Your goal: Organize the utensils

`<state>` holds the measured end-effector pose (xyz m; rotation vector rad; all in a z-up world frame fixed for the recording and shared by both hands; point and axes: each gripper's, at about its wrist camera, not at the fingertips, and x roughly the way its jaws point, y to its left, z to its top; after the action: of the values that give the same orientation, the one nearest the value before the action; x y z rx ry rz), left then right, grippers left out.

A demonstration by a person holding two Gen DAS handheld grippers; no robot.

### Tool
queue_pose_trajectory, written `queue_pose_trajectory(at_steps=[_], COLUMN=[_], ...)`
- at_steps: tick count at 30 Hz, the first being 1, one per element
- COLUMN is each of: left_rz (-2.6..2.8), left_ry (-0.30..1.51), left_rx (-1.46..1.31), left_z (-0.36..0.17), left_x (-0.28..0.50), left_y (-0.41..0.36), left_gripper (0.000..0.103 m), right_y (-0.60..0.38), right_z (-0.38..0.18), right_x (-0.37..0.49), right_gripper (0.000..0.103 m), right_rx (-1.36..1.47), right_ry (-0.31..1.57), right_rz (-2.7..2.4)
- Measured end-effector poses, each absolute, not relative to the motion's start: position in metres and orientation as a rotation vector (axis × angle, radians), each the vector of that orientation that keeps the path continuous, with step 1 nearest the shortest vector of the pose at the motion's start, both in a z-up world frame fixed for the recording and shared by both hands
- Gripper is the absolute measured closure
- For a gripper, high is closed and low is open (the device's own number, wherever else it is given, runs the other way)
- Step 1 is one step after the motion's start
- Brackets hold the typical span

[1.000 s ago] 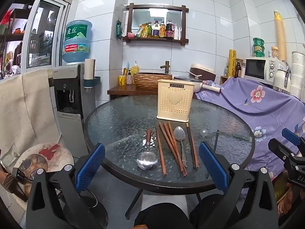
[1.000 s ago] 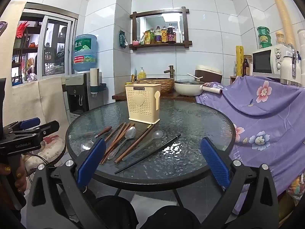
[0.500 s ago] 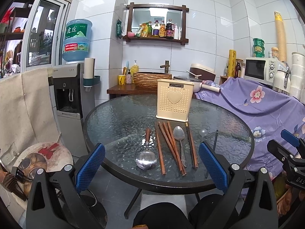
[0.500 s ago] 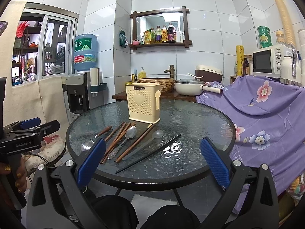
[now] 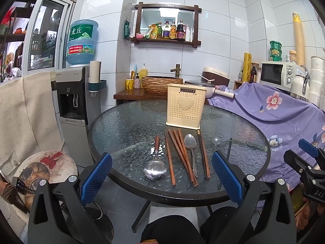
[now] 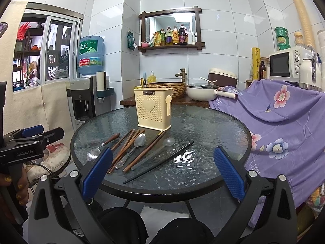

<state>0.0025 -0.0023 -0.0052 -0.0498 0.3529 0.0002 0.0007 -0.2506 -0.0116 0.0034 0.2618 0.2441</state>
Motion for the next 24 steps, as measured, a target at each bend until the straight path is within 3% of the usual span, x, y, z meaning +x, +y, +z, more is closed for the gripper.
queue_pose_trajectory(at_steps=[24], left_rz=[-0.004], left_ry=[0.358], left_rx=[-0.048], left_z=[-0.0045], left_x=[0.0024], left_y=[-0.0030], left_gripper=[0.006], right_y=[-0.2520], right_z=[-0.0132], right_x=[0.0018], right_gripper=[0.005], right_rx=[0.006], right_ry=[0.274], right_rz=[0.247])
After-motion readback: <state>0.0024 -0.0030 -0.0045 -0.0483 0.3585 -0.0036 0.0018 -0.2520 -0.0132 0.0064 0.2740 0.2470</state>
